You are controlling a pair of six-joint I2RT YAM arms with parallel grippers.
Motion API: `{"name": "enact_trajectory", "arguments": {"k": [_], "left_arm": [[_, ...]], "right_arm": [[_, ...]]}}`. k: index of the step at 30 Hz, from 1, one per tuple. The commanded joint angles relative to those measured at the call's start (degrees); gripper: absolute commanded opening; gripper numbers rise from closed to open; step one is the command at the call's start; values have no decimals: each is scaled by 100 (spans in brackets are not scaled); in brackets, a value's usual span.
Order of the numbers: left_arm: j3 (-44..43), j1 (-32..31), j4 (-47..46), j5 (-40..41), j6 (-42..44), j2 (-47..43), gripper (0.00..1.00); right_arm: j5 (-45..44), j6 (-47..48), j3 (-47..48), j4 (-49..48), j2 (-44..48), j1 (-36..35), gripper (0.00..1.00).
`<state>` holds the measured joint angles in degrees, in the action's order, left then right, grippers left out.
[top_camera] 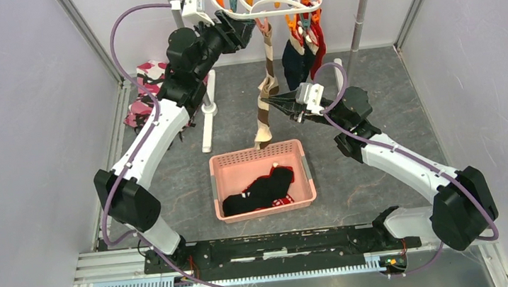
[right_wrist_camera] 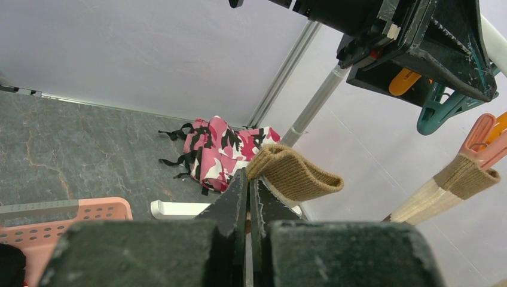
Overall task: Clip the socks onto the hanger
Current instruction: Adjust the hanger on the clothesline.
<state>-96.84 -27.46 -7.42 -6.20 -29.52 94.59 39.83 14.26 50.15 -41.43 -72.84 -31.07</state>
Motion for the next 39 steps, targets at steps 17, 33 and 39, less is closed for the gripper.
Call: {"name": "enact_trajectory", "arguments": {"k": [17,33,39], "left_arm": [[-345,-68,-201,54,199,69,32],[-247,-79,-102,393,207,-171,47],[-324,-76,-102,379,179,-126,49]], "right_arm": [[-177,50,282,-37,-18,-24,0],[-219,182,928,346,-420,-91,0],[-216,208,968,431,-428,-89,0]]}}
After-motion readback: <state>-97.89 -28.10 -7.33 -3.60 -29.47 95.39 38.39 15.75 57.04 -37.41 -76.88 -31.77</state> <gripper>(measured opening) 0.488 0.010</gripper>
